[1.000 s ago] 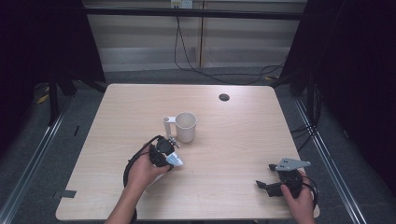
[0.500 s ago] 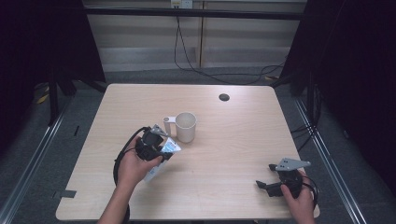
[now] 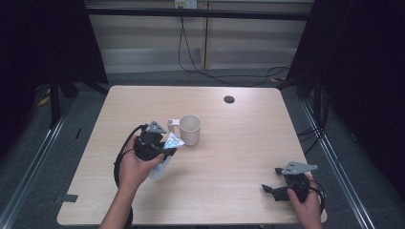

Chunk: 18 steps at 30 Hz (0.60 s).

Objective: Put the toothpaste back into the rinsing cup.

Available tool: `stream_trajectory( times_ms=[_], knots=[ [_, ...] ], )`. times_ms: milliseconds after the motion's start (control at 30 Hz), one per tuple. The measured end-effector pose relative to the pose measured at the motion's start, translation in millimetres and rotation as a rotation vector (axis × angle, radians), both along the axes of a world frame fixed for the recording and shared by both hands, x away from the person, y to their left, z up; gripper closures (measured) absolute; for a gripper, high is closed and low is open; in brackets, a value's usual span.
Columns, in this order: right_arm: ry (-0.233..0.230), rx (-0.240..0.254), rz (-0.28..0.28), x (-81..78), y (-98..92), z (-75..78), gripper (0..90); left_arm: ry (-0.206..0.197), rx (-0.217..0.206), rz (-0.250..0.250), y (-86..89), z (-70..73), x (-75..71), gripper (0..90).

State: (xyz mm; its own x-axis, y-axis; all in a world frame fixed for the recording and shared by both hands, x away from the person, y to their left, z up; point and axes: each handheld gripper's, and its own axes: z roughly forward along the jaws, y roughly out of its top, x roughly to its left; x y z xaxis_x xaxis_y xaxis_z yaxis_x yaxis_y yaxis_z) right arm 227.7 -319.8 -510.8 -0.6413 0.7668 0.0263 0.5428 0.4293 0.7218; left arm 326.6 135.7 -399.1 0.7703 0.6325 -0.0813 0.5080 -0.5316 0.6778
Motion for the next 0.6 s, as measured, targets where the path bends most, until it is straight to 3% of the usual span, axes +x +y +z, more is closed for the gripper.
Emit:
stream_trajectory(
  times_ms=[233,267,400,600],
  knots=[
    [0.000,-0.001,0.000,0.0,0.0,0.0,12.8,-0.043,-0.052,0.013,2.6,6.5,0.6,66.6],
    [-0.001,-0.003,0.000,0.0,-0.1,0.1,12.8,-0.057,-0.078,0.018,3.0,7.9,1.2,66.6],
    [-0.001,-0.003,0.000,0.0,-0.1,0.1,12.8,-0.041,-0.107,0.019,2.9,9.2,3.0,66.6],
    [0.000,-0.003,-0.001,-0.1,0.0,0.1,12.8,-0.051,-0.144,0.035,2.3,10.7,4.7,66.5]
  ],
)
